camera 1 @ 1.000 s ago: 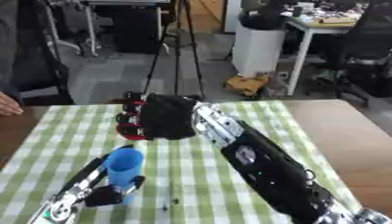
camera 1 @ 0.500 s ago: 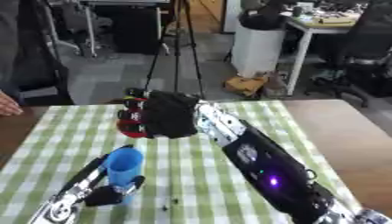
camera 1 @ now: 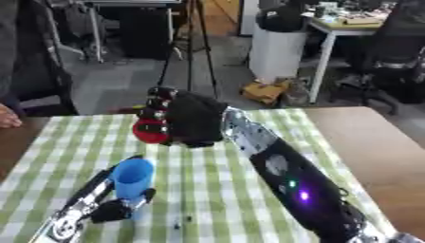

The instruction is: Pour the contents of one cup into another cup.

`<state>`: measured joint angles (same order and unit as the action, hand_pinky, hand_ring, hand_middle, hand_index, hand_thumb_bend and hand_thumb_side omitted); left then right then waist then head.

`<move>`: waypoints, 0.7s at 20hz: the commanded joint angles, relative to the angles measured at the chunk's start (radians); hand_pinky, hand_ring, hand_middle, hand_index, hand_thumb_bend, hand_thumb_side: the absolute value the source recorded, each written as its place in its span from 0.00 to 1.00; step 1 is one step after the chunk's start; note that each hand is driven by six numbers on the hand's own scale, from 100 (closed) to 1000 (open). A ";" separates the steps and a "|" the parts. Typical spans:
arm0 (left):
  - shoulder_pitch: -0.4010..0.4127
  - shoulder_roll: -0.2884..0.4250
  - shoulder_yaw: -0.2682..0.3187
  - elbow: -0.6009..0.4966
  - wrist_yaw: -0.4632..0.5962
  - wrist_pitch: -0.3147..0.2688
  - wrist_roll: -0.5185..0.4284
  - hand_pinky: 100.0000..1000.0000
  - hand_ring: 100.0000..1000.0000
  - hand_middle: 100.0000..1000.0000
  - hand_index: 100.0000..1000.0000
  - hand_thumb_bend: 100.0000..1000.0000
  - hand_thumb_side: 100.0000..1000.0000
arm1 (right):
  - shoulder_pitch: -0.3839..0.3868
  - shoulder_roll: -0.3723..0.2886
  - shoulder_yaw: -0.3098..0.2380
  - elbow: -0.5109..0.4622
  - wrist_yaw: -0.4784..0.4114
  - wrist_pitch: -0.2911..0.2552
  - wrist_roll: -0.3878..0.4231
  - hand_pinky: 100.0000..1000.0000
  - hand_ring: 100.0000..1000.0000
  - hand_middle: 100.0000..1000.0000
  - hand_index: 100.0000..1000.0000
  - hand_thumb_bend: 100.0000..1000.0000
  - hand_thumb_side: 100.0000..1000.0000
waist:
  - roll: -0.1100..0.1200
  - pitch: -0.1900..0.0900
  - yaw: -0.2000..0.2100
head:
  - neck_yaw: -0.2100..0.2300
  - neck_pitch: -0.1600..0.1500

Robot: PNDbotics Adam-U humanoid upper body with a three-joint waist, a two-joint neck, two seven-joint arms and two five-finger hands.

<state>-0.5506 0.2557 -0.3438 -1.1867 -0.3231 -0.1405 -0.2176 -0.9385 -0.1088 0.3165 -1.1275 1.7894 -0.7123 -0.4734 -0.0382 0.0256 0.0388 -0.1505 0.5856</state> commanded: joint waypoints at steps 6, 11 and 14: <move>-0.004 0.022 0.023 -0.031 0.016 0.008 0.016 0.40 0.48 0.57 0.71 0.12 0.48 | 0.028 -0.025 -0.118 -0.040 -0.263 0.050 0.137 0.72 0.60 0.58 0.76 0.18 0.07 | 0.009 -0.010 -0.009 | 0.007 -0.018; 0.002 0.028 0.031 -0.038 0.023 0.014 0.026 0.39 0.48 0.57 0.71 0.12 0.48 | 0.071 -0.039 -0.196 -0.051 -0.507 0.130 0.257 0.73 0.61 0.57 0.78 0.17 0.07 | 0.012 -0.008 -0.017 | 0.012 -0.026; 0.005 0.031 0.036 -0.040 0.026 0.017 0.032 0.39 0.48 0.57 0.71 0.12 0.48 | 0.099 -0.049 -0.239 -0.064 -0.661 0.195 0.329 0.73 0.63 0.56 0.80 0.16 0.08 | 0.014 -0.007 -0.023 | 0.015 -0.031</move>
<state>-0.5334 0.2654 -0.3205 -1.2056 -0.3031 -0.1239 -0.1923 -0.8233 -0.1334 0.1012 -1.1645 1.1924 -0.5383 -0.1715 -0.0281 0.0288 0.0175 -0.1386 0.5677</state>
